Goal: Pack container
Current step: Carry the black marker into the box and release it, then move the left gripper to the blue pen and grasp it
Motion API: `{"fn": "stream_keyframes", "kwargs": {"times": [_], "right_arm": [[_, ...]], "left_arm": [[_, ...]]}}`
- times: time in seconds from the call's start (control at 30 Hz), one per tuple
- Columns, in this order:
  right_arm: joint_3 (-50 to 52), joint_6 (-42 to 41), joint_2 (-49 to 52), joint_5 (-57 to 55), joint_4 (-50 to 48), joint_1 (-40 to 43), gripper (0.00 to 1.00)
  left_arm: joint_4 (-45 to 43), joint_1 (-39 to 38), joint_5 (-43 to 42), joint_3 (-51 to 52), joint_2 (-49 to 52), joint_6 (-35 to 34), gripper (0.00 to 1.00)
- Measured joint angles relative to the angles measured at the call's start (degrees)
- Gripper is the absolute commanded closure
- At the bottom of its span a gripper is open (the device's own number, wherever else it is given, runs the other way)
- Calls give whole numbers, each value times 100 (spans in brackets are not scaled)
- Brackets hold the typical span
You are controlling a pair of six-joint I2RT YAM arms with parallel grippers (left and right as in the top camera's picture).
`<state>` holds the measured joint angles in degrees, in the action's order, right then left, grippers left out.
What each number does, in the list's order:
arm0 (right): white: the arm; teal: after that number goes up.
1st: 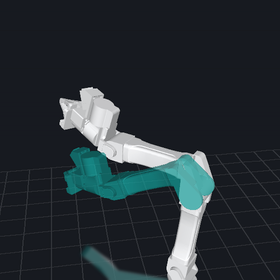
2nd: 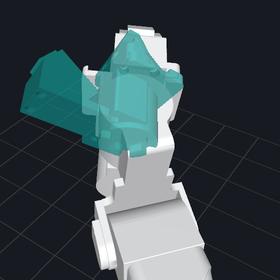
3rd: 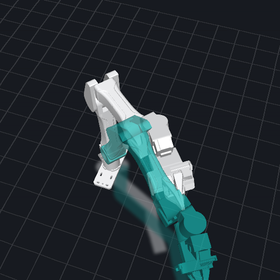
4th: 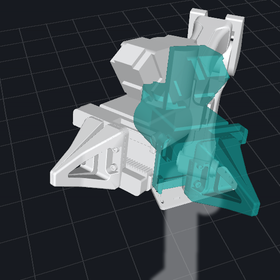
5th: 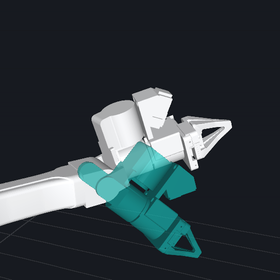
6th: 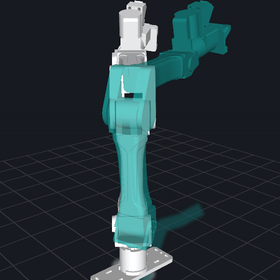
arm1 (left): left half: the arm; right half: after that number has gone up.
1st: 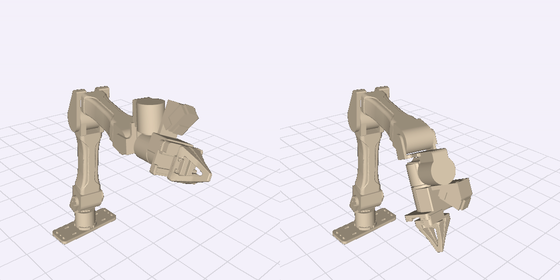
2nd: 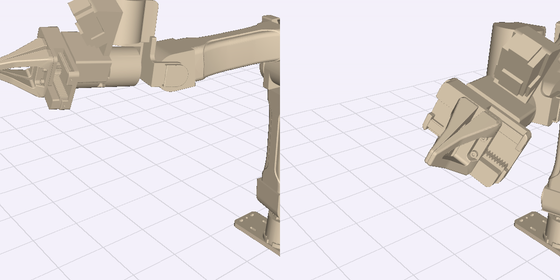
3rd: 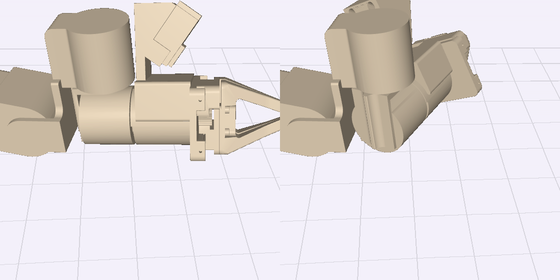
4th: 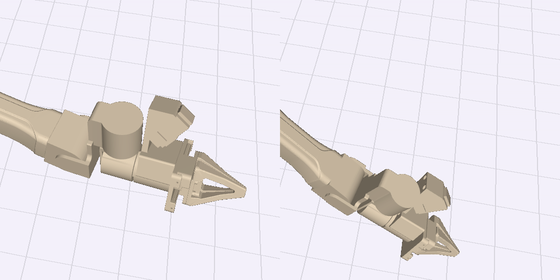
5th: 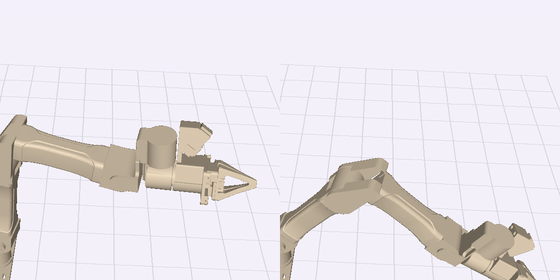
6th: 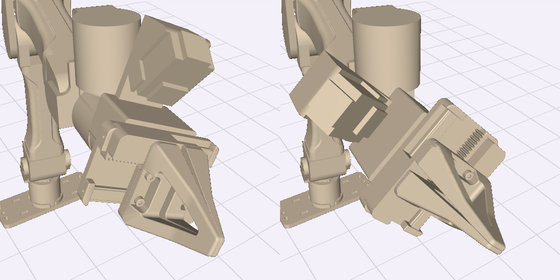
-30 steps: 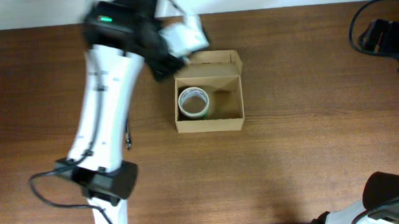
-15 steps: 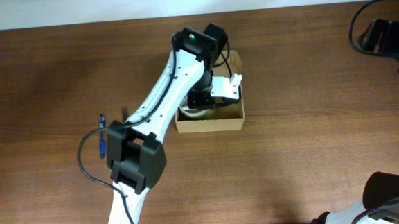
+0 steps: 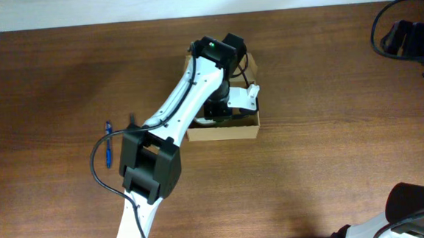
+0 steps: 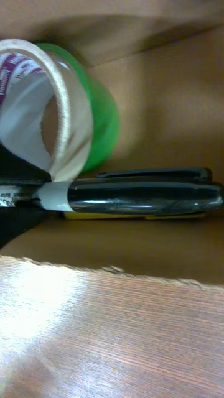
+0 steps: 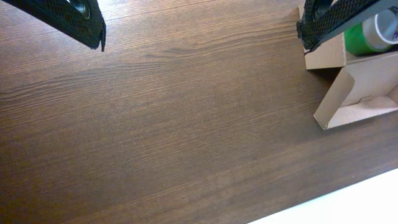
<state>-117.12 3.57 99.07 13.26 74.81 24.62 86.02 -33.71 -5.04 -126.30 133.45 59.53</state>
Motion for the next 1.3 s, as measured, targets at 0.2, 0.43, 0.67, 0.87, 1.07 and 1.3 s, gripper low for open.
{"fn": "stream_keyframes", "kwargs": {"times": [0.2,0.43,0.67,0.87,1.07,1.3], "right_arm": [[0,7,0,0,-2,0,1],[0,4,0,0,0,0,1],[0,2,0,0,-2,0,1],[0,2,0,0,0,0,1],[0,4,0,0,-2,0,1],[0,0,0,0,-2,0,1]], "left_arm": [[-20,-105,15,11,13,-236,67],[-109,-76,433,15,0,-833,67],[-662,352,876,155,-1069,-1963,65],[-1237,1766,1032,1082,-3427,-3357,60],[-1869,3213,975,3112,-4562,-4594,54],[-2920,3659,472,5351,-3709,-5475,45]]}}
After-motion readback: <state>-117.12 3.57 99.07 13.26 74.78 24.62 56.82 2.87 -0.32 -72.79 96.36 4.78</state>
